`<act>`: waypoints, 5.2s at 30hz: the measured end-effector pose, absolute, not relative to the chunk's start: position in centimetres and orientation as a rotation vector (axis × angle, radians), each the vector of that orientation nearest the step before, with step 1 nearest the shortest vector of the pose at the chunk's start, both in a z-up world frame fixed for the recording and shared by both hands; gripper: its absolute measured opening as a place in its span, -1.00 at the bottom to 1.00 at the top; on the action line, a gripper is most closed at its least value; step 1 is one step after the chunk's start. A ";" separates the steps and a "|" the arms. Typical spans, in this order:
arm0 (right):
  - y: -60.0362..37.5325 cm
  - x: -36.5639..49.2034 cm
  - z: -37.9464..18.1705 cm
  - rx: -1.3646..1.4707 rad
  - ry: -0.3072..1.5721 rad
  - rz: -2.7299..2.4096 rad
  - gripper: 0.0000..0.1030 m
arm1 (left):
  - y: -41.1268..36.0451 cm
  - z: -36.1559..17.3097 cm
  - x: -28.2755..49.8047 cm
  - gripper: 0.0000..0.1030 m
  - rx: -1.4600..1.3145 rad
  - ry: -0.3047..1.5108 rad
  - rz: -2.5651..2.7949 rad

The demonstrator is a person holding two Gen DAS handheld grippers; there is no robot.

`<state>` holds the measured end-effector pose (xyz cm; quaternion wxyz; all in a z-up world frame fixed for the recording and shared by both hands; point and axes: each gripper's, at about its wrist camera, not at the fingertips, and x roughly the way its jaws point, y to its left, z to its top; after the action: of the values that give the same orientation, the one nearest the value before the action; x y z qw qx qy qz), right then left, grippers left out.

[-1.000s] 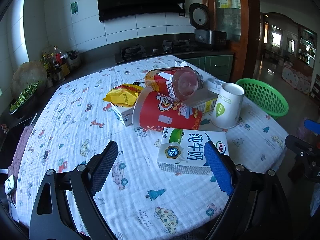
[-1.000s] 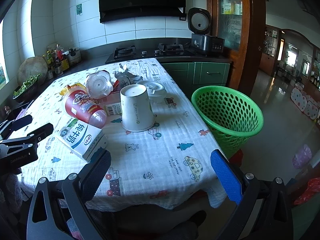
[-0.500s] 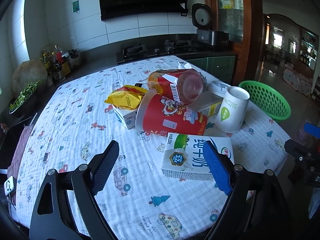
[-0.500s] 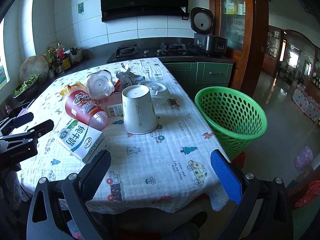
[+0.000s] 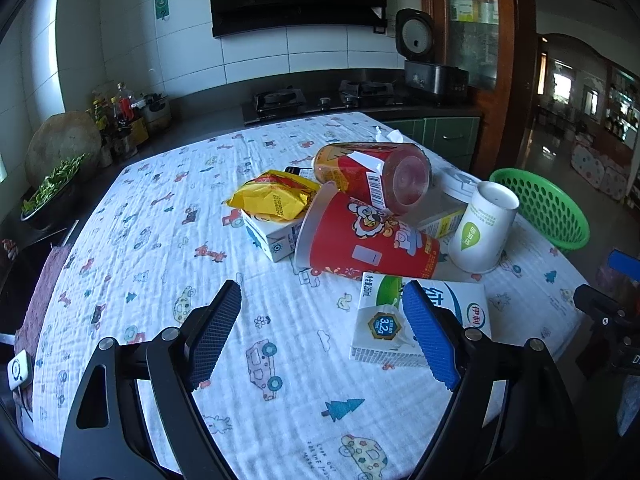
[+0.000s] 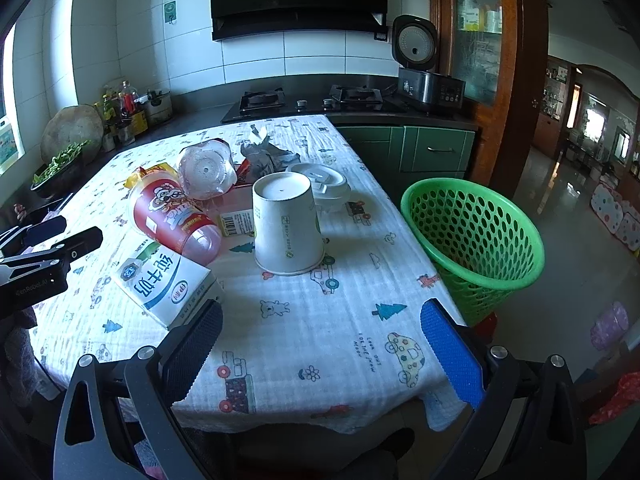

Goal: Collect trash
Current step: 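Move both tools toward the white milk carton on the table, then grasp the white milk carton with the right gripper while the left gripper approaches the red cup, then carry the milk carton toward the green basket while the left gripper grasps the red paper cup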

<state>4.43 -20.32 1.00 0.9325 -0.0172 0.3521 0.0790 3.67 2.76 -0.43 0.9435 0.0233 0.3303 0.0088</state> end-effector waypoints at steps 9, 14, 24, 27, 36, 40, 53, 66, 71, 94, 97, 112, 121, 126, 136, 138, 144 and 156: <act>-19.4 5.4 0.9 -0.035 0.726 0.242 0.84 | 4.2 -0.5 3.8 0.56 0.029 0.682 0.053; -18.1 6.0 0.9 -0.034 0.747 0.376 0.67 | 5.3 -0.5 3.9 0.56 0.020 0.682 0.078; -14.1 7.6 0.9 -0.115 0.789 0.654 0.68 | 7.6 -0.3 4.6 0.56 -0.014 0.689 0.136; -12.6 8.4 0.4 -0.175 0.805 0.711 0.72 | 8.3 -0.4 4.8 0.56 -0.027 0.693 0.151; -8.5 10.8 -1.6 -0.357 0.855 0.868 0.75 | 9.8 -1.2 5.7 0.56 -0.046 0.716 0.189; -7.8 11.6 -2.5 -0.395 0.897 0.903 0.76 | 10.3 -1.5 6.1 0.55 -0.059 0.727 0.200; -6.5 10.3 -3.7 -0.434 0.975 1.030 0.76 | 11.1 -2.1 6.9 0.56 -0.077 0.739 0.211; -3.6 12.0 -4.9 -0.410 0.979 1.000 0.24 | 11.2 -2.2 7.0 0.55 -0.078 0.742 0.206; -4.1 11.3 -4.7 -0.391 0.959 0.979 0.22 | 10.5 -2.3 7.1 0.55 -0.083 0.754 0.184; -19.4 8.2 -0.3 -0.097 0.830 0.715 0.22 | 3.9 -1.3 10.5 0.50 -0.167 0.825 0.012; -20.6 8.1 -0.5 -0.070 0.829 0.706 0.22 | 3.6 -2.1 11.4 0.47 -0.254 0.856 0.022; -23.6 7.4 -0.9 -0.026 0.803 0.660 0.22 | 4.4 -6.0 15.3 0.66 -0.625 0.940 0.115; -24.2 7.1 -0.9 -0.015 0.807 0.634 0.22 | 4.3 -8.0 15.9 0.64 -0.702 0.940 0.073; -24.3 7.3 -0.8 -0.009 0.809 0.607 0.22 | 4.7 -7.6 16.1 0.55 -0.686 0.914 0.065; -25.3 7.6 0.1 0.009 0.789 0.544 0.22 | 5.2 -5.8 13.6 0.43 -0.599 0.865 -0.012; -25.7 7.8 0.4 0.015 0.781 0.527 0.22 | 5.6 -5.1 12.6 0.42 -0.594 0.852 -0.028; -28.2 8.7 1.4 0.033 0.750 0.429 0.22 | 6.1 -1.6 9.8 0.41 -0.536 0.782 -0.089; -37.3 15.5 0.0 0.103 0.791 0.101 0.22 | -0.9 4.6 12.9 0.40 -0.397 0.722 -0.323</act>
<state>15.54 -37.33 0.00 0.9204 0.0503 0.3847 0.0491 12.87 -0.85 4.62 0.9037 -0.1920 0.3494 -0.1560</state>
